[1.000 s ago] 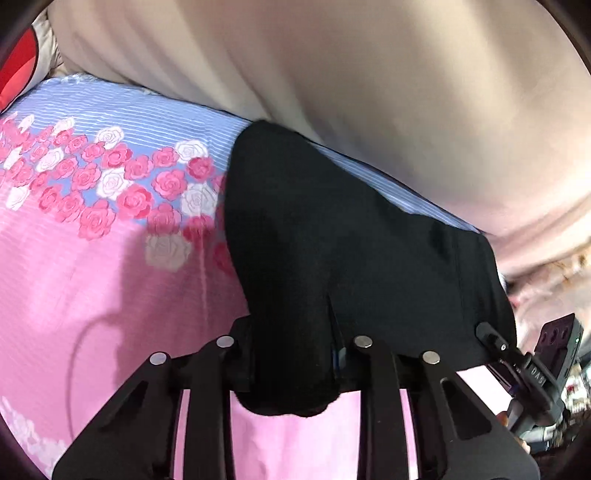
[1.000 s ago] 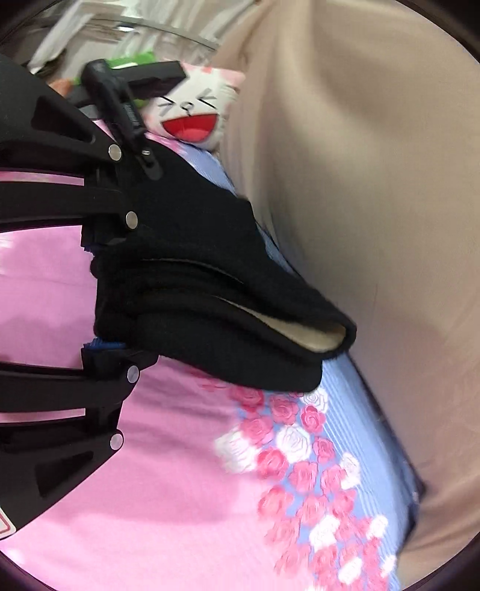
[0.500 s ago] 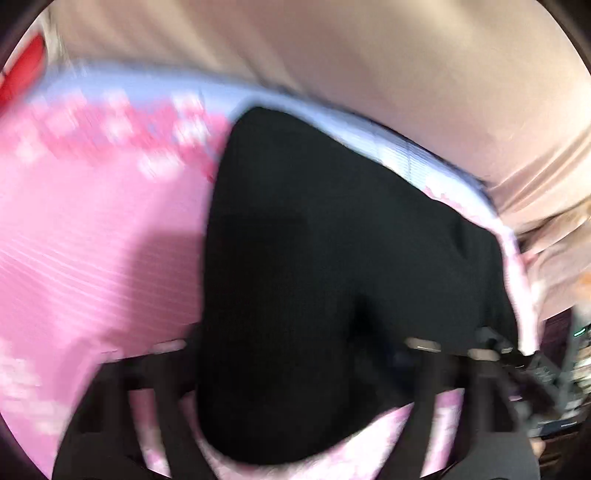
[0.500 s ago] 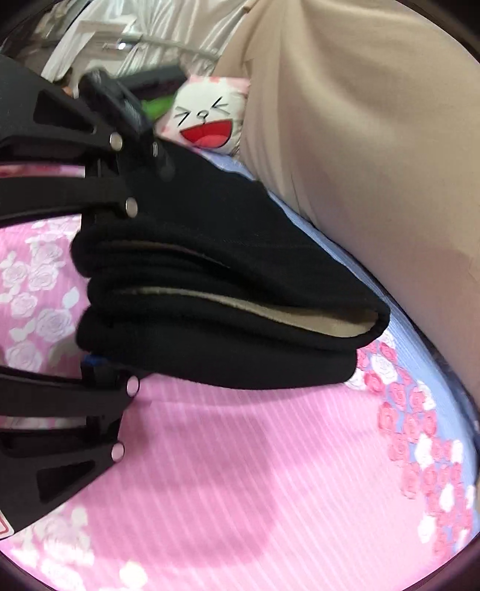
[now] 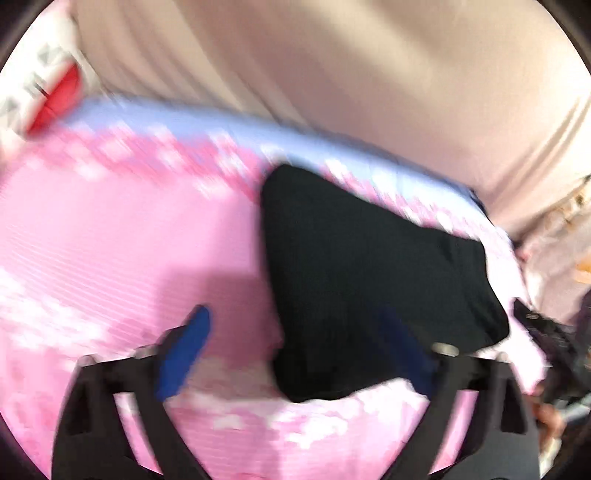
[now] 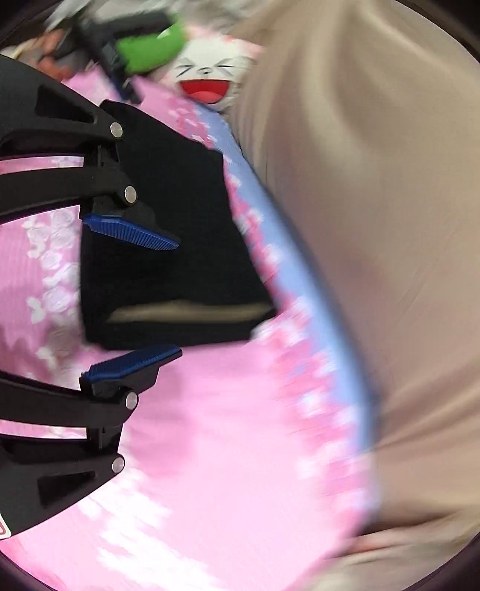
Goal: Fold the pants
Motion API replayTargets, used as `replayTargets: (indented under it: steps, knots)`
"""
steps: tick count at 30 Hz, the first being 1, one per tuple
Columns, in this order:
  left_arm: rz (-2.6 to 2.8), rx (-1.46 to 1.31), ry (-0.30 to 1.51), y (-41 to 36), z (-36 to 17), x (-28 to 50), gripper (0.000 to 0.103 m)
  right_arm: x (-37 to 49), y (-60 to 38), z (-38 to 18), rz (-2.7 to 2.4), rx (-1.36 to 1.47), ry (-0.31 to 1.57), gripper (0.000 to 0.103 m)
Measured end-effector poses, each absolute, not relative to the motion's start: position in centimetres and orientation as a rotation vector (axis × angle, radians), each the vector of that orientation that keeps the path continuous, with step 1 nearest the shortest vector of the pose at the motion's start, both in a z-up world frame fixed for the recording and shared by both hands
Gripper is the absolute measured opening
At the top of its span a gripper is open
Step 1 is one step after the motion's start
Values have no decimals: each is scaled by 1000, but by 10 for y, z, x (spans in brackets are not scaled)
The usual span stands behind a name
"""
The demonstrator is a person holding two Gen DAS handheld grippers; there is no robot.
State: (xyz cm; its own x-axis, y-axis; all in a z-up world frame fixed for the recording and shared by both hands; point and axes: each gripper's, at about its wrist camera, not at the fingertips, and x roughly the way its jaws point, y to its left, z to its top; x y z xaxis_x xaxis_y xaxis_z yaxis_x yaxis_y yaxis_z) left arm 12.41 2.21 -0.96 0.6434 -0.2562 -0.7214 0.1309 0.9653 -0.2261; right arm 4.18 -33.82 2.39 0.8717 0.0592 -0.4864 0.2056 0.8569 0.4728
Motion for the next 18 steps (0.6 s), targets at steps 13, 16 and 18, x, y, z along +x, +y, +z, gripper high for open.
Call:
replayTargets:
  steps: [13, 16, 18]
  knots:
    - [4, 188, 747, -20, -28, 124, 93, 142, -338, 51, -89, 368, 601, 8]
    - [23, 207, 755, -16, -34, 124, 95, 148, -344, 21, -208, 366, 687, 14]
    - [31, 174, 774, -2, -36, 126, 96, 120, -332, 34, -225, 390, 602, 16]
